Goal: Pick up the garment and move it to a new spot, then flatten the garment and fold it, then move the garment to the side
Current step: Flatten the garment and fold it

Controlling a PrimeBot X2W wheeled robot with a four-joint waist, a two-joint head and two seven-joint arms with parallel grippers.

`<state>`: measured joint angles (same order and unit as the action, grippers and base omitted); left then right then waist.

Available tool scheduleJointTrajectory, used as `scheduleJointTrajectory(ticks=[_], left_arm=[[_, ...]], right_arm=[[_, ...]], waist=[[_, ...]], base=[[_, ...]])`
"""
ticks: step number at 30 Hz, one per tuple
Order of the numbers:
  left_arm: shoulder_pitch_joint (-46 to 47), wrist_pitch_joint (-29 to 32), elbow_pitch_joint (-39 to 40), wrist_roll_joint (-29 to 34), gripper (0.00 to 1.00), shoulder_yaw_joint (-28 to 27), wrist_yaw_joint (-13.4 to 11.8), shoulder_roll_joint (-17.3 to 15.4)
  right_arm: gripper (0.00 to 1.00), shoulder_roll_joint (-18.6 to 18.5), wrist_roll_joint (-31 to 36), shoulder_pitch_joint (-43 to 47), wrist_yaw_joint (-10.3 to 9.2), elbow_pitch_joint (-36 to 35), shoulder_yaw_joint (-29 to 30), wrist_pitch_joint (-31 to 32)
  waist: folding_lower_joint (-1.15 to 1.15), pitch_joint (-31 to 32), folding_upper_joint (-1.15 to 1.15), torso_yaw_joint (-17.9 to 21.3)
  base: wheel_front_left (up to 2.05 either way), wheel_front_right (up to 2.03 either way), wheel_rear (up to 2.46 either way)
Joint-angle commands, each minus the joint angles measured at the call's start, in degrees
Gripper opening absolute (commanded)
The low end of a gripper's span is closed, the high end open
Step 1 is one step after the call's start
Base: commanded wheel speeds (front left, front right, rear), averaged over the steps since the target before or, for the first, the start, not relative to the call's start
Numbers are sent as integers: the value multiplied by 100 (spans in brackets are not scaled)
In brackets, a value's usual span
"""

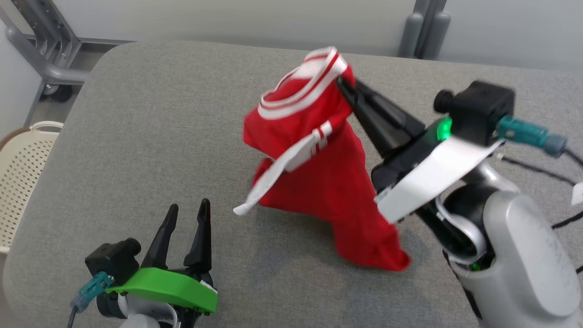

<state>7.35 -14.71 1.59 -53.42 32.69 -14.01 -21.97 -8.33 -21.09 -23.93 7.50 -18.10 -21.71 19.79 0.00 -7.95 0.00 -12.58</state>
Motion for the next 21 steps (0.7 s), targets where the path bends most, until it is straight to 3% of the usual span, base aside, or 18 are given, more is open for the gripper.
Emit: scheduleJointTrajectory(ticks=[1,4,9,16,21], left_arm=[[-113,-33,-24,39,100,-20,31,53],[-128,-39,-66,76,100,-37,40,76],[-194,-48,-99,98,100,-75,66,140],[-346,-50,-47,96,100,-192,31,190],[-343,-16,21,143,100,-190,55,98]], right_arm=[[0,162,-215,-272,-2,-15,226,52],[0,438,-681,-830,-1,150,811,86],[0,532,-1007,-1179,-1,728,1866,243],[0,534,-457,448,0,1365,3044,291],[0,536,-148,1549,0,1749,3724,-252]], waist=[[0,147,0,-122],[0,209,0,-161],[0,313,0,-186],[0,295,0,-26],[0,165,0,222]], base=[[0,0,0],[0,0,0],[0,0,0],[0,0,0],[0,0,0]])
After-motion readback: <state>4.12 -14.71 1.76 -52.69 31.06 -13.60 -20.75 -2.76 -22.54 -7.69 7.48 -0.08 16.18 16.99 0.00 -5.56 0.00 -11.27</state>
